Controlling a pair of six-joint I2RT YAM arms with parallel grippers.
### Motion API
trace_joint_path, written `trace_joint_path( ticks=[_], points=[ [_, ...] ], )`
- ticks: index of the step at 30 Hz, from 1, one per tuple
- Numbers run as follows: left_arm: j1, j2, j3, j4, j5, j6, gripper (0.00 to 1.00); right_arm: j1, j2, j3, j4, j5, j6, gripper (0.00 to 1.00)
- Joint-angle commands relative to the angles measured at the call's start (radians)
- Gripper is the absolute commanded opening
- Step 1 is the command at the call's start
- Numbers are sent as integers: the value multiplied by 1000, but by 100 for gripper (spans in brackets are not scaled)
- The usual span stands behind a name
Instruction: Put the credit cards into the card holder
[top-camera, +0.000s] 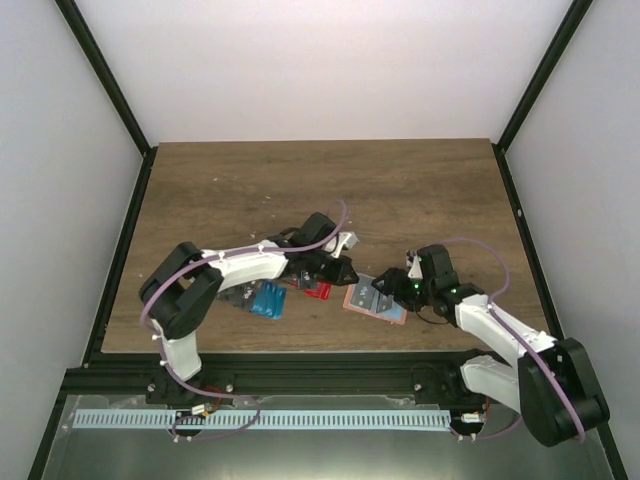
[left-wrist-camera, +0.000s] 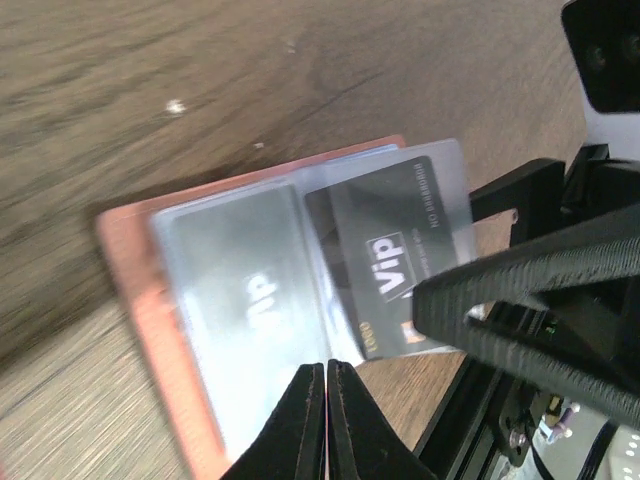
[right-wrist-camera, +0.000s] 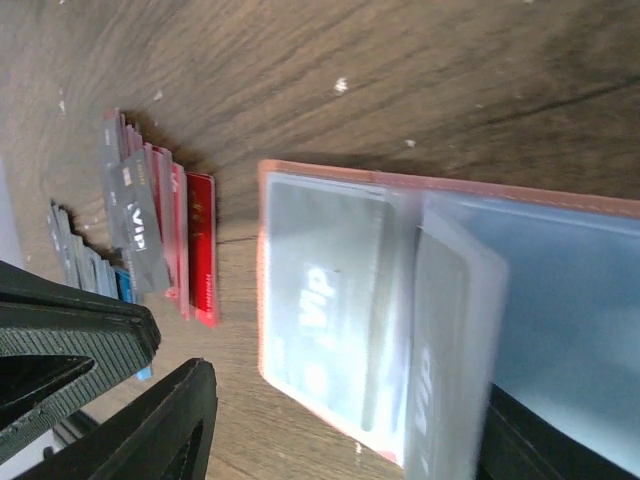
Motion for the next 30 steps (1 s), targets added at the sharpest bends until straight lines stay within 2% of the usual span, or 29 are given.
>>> trace_joint_path(
  ticks=[1,6,10,15,20,25,30],
  points=[
    [54,-110,-80,25,-30,-1,5,9,62,95,29,-86,6,61],
    [128,-258,-182,-19,-103,25,8,122,196,230,72,-119,20,63],
    [188,-375,-276,-65,-201,43,24,200,291,335,84,-106,6,65],
    [238,-478,-391,-75,-216,39,40,255,378,400,120,-94,-31,65],
    [252,-516,-468,-34,-192,14,43,276,469,432,217,-151,-78,55],
    [281,-511,-541,57,-156,-24,44,277,563,500,254,-163,-134,38],
    [301,-473,-571,123,-113,-41,45,277,665,546,274,-189,-150,31]
  ],
)
